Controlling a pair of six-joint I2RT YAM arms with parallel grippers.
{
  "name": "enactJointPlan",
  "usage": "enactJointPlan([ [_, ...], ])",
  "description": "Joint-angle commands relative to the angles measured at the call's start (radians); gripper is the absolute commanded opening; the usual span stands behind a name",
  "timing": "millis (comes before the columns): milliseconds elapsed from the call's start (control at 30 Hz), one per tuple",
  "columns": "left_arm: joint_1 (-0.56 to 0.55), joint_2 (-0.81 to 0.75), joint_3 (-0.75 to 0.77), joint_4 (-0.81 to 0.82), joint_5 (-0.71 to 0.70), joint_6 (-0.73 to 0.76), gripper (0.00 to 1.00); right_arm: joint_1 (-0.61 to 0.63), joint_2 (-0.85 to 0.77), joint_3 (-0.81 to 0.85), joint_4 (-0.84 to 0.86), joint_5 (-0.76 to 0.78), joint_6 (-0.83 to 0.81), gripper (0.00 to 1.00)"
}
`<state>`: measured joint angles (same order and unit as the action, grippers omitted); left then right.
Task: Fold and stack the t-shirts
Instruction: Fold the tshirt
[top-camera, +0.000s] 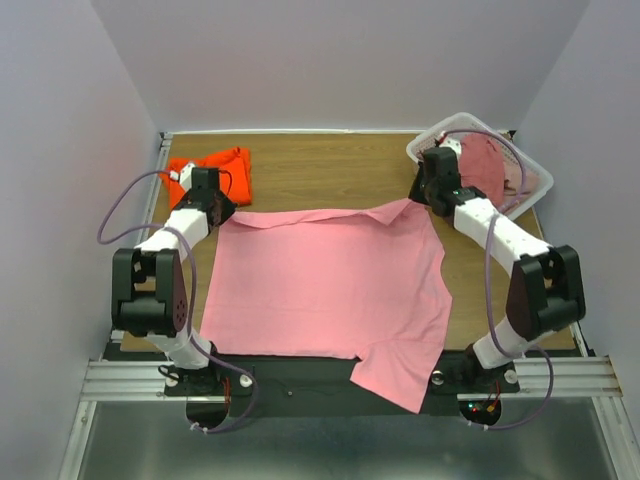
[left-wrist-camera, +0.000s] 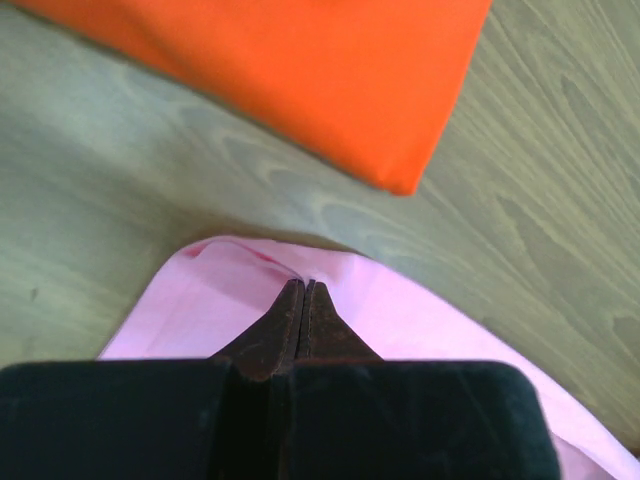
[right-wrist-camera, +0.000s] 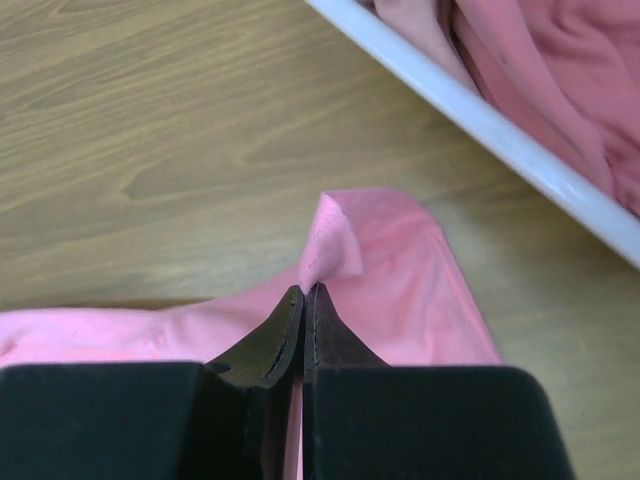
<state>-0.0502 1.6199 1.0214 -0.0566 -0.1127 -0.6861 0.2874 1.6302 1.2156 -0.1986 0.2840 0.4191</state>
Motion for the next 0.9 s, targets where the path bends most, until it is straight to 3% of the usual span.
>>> enactJointPlan([
  [0,0.007,-0.148,-0.098,-0.002,-0.022,-0.004,0.0,-0.008,-0.194,-0.119,-0.022,0.006,0.066,0.0],
  [100,0.007,-0.225,-0.17,-0.018,-0.03,-0.01,0.0,-0.008,-0.315,-0.192,-0.094,0.026,0.092,0.0],
  [400,0.009,-0.449,-0.368,-0.071,-0.051,-0.046,0.0,-0.007,-0.582,-0.402,-0.232,-0.1,0.184,0.0],
  [867,0.013,-0.437,-0.331,-0.127,-0.062,-0.027,0.0,-0.007,-0.691,-0.59,-0.303,-0.172,0.25,0.0],
])
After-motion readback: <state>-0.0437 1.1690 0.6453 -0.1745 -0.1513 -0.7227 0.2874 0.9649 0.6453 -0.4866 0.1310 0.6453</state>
